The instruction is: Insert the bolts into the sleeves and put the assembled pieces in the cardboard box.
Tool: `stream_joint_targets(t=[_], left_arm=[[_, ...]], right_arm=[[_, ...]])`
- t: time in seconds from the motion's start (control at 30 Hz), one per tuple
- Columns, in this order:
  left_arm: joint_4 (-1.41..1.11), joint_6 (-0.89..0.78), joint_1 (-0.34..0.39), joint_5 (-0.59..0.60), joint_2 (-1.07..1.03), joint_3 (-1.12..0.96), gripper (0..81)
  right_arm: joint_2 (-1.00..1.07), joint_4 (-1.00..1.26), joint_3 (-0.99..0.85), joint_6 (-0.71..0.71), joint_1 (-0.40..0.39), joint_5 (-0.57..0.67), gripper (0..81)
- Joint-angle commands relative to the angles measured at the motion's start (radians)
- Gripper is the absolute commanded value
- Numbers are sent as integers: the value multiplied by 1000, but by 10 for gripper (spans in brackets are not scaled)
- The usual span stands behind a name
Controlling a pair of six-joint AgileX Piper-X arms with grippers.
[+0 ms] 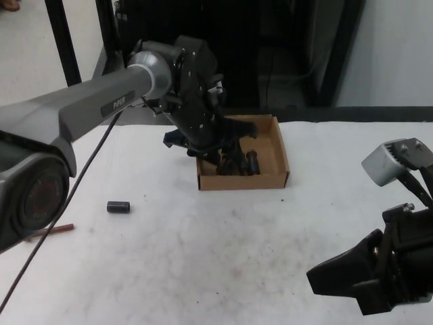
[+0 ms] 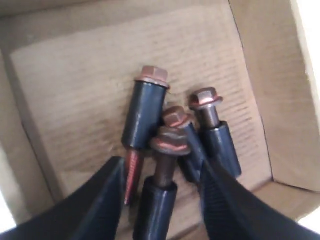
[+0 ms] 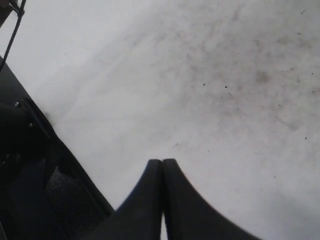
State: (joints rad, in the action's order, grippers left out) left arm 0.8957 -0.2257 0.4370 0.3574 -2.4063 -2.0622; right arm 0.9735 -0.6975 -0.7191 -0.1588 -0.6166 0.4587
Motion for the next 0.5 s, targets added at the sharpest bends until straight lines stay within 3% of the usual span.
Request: stream_joint_targets(t=[0.0, 0.27, 0.47], left_arm=[[51, 4, -16, 6, 20, -6, 426], [91, 36, -53, 5, 139, -6, 403], [257, 62, -72, -2, 246, -6, 403]], right_arm=[[0, 7, 0, 9, 6, 19, 2], [53, 7, 0, 7, 6, 21, 2], [201, 7, -32, 7, 6, 169, 2]])
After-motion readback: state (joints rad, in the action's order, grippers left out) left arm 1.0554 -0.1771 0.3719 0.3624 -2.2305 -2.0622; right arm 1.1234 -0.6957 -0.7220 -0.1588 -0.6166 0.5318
